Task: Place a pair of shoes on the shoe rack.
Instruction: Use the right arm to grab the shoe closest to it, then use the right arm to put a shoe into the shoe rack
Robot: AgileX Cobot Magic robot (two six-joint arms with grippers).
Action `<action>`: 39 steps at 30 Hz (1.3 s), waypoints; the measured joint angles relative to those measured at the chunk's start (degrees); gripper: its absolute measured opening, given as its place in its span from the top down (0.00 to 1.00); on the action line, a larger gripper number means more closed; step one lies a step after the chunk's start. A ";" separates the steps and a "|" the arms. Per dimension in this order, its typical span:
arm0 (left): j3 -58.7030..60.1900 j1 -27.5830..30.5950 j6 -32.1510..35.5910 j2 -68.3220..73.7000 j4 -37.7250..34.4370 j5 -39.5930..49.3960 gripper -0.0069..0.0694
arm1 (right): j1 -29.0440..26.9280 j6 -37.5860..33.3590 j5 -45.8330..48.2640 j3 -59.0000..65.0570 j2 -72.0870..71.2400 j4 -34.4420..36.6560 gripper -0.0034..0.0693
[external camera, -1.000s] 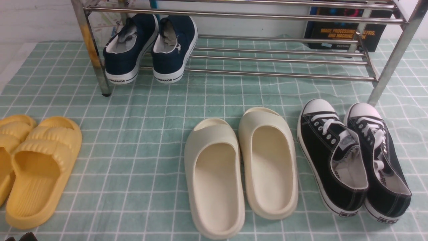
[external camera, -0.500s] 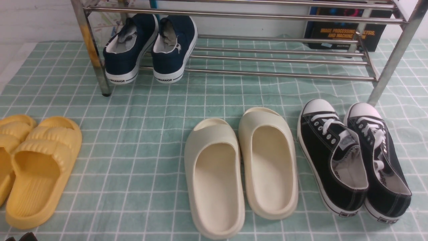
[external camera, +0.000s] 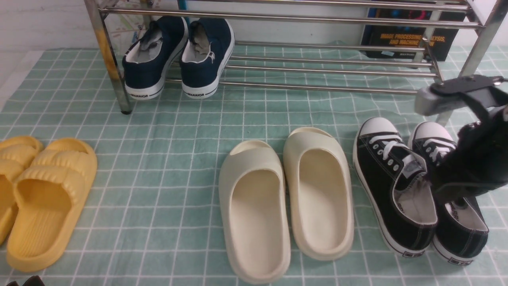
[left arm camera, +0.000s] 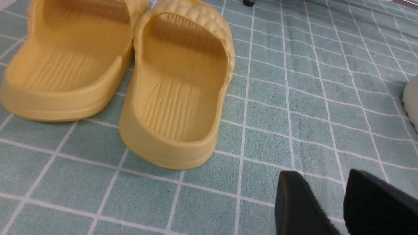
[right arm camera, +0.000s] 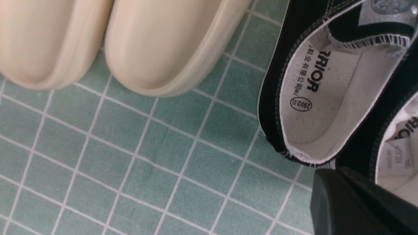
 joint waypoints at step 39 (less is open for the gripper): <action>0.00 0.00 0.00 0.00 -0.07 0.00 0.60 | 9.94 9.41 0.91 -15.97 11.63 -14.95 0.94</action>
